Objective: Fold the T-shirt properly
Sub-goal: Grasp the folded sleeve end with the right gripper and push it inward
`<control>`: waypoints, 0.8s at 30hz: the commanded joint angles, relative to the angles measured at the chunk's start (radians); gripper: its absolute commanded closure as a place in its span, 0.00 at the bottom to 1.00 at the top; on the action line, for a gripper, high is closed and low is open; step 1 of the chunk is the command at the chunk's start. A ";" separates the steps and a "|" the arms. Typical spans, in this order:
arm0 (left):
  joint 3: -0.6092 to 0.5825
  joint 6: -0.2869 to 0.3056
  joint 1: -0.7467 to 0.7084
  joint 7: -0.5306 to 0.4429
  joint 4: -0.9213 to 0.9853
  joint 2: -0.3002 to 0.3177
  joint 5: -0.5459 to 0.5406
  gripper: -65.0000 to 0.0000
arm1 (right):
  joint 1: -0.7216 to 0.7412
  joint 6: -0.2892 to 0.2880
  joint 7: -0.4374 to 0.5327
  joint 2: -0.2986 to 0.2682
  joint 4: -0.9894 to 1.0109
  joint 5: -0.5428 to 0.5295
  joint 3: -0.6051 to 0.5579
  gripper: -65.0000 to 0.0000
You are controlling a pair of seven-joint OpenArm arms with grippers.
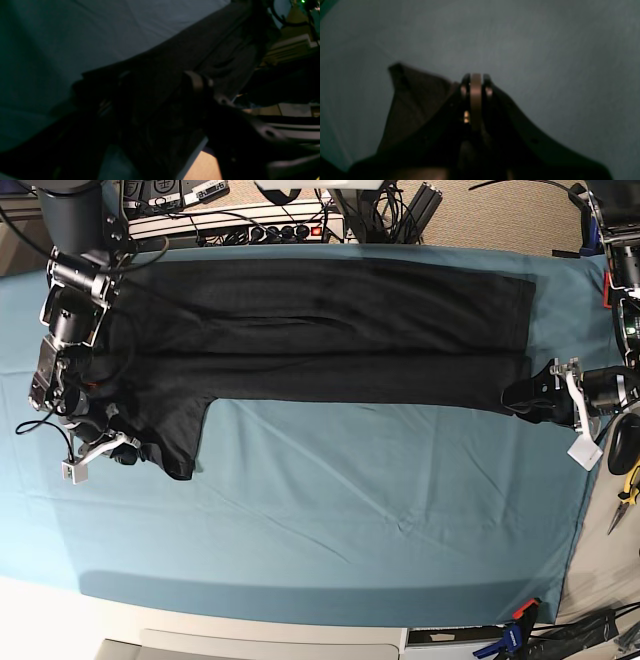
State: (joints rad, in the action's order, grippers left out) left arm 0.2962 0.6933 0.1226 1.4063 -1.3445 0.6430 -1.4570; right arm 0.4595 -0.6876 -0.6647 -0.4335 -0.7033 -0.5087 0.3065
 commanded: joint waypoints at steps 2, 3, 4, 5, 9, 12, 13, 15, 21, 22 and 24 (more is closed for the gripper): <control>0.008 0.005 0.018 -0.010 -0.014 0.021 -0.026 0.51 | -0.010 -0.011 -0.028 -0.027 -0.094 -0.077 0.003 1.00; 0.008 0.005 0.018 -0.010 -0.014 0.021 -0.026 0.51 | -0.035 -0.011 -0.050 -0.029 -0.140 -0.099 0.003 1.00; 0.008 0.005 0.018 -0.010 -0.014 0.021 -0.026 0.51 | -0.062 -0.011 -0.064 -0.030 -0.192 -0.113 0.003 1.00; 0.008 0.005 0.018 -0.010 -0.014 0.021 -0.026 0.51 | -0.093 -0.011 -0.075 -0.030 -0.246 -0.122 0.003 1.00; 0.008 0.005 0.018 -0.010 -0.014 0.021 -0.026 0.51 | -0.227 -0.011 -0.113 -0.029 -0.475 -0.164 0.002 1.00; 0.008 0.005 0.018 -0.010 -0.014 0.021 -0.026 0.51 | -0.334 -0.011 -0.143 -0.029 -0.642 -0.192 0.002 1.00; 0.008 0.005 0.018 -0.010 -0.014 0.021 -0.026 0.51 | -0.370 -0.011 -0.150 -0.029 -0.695 -0.196 0.002 1.00; 0.008 0.005 0.018 -0.010 -0.014 0.021 -0.026 0.51 | -0.444 -0.011 -0.155 -0.029 -0.796 -0.198 0.002 1.00; 0.008 0.005 0.019 -0.010 -0.014 0.021 -0.026 0.51 | -0.655 -0.011 -0.158 -0.029 -1.034 -0.199 0.002 1.00; 0.008 0.005 0.019 -0.010 -0.014 0.021 -0.026 0.51 | -0.687 -0.011 -0.158 -0.029 -1.064 -0.199 0.002 1.00; 0.008 0.005 0.019 -0.010 -0.014 0.021 -0.026 0.51 | -0.750 -0.011 -0.158 -0.029 -1.115 -0.203 0.002 1.00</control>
State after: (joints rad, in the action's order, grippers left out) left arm 0.2958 0.6933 0.1226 1.4067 -1.3445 0.6430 -1.4567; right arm -0.2996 -0.6964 -0.8448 -0.4454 -1.8042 -0.6926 0.2996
